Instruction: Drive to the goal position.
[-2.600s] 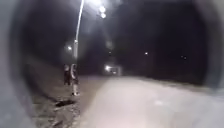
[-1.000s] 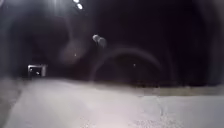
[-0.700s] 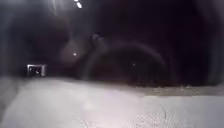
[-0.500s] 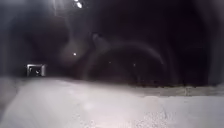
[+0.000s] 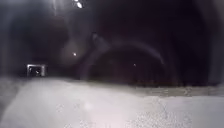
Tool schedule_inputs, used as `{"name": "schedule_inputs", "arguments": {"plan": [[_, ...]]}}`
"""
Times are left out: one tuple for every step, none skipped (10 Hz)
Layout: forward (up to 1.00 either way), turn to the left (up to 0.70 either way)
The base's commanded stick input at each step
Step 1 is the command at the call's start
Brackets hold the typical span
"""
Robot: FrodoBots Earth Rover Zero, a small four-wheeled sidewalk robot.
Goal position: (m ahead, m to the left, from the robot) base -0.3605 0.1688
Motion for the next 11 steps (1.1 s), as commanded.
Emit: {"name": "schedule_inputs", "arguments": {"plan": [[0.00,-1.00],[0.00,-1.00],[0.00,-1.00],[0.00,-1.00],[0.00,-1.00],[0.00,-1.00],[0.00,-1.00],[0.00,-1.00],[0.00,-1.00],[0.00,-1.00],[0.00,-1.00]]}}
